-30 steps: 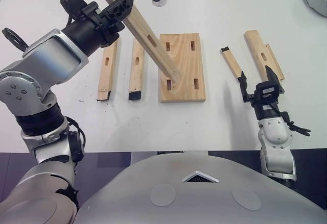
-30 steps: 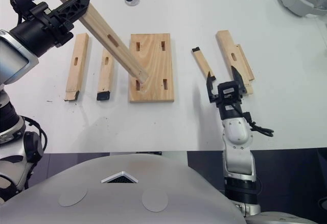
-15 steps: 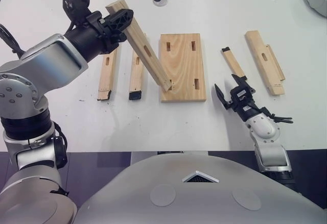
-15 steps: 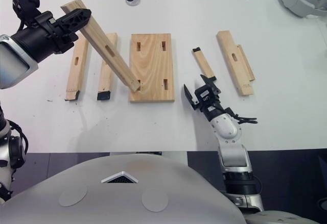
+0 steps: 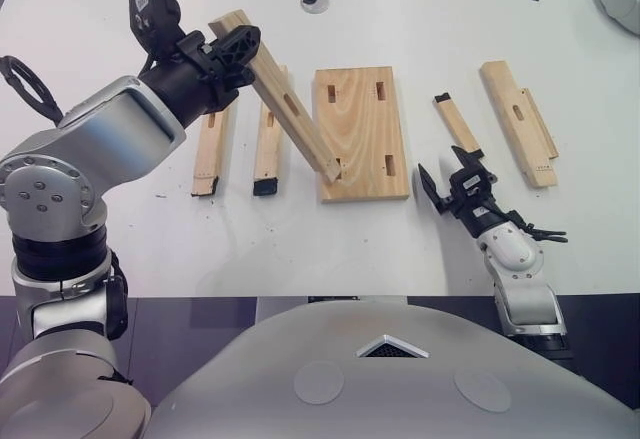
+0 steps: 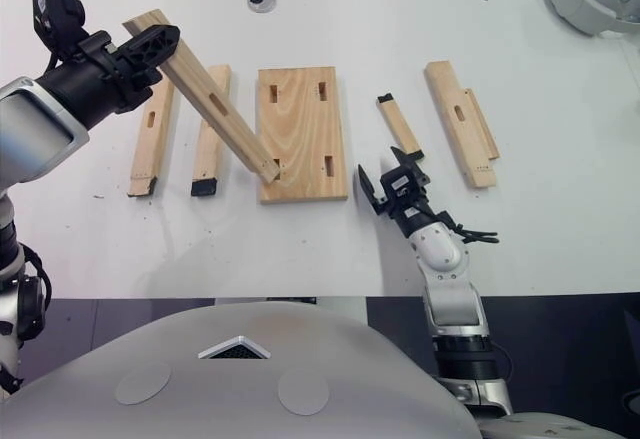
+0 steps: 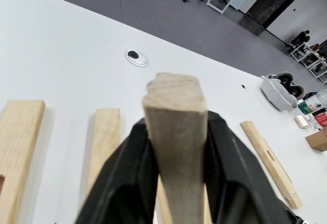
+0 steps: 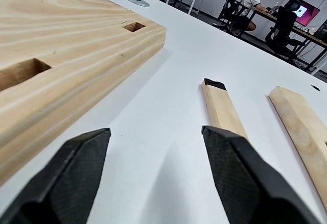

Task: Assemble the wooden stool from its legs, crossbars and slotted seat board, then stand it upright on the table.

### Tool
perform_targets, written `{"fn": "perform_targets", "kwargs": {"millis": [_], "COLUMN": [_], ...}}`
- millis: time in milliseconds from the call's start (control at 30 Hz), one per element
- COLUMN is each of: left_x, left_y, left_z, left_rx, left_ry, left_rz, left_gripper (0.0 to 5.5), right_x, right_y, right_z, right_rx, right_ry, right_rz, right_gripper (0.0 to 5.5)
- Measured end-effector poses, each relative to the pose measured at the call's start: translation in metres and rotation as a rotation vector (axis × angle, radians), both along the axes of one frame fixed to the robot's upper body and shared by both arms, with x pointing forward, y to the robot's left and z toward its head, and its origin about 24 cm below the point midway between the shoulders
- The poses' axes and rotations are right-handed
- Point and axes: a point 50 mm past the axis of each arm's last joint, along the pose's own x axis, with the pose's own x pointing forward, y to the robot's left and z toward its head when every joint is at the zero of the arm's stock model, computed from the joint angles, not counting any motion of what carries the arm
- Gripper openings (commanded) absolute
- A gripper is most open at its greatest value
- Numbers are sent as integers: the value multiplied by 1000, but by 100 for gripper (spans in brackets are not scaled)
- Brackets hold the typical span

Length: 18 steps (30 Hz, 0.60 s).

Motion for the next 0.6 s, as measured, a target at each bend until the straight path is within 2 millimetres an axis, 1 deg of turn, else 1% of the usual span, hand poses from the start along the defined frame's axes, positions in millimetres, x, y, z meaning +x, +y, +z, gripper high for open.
{"fn": "perform_targets", "kwargs": {"millis": [133,267,433,600], "left_x": [4,8,13,19], "left_y": [-4,-3,0,0], "left_z": [-5,-8,-8,-8], "left_rx": [20,38,85,76], "left_ry": [-27,-58,-133,-211], "left_rz": [40,88,135,178], "left_gripper": [102,102,102,102], "right_x": [3,8,8,9], "right_y": [3,5,8,11], "right_z": [0,2,2,2], "right_rx": [10,13,23,28], "right_ry": [-2,-16,-16,-18], "right_rz": [4,5,3,12], "right_gripper": [333,333,333,333]}}
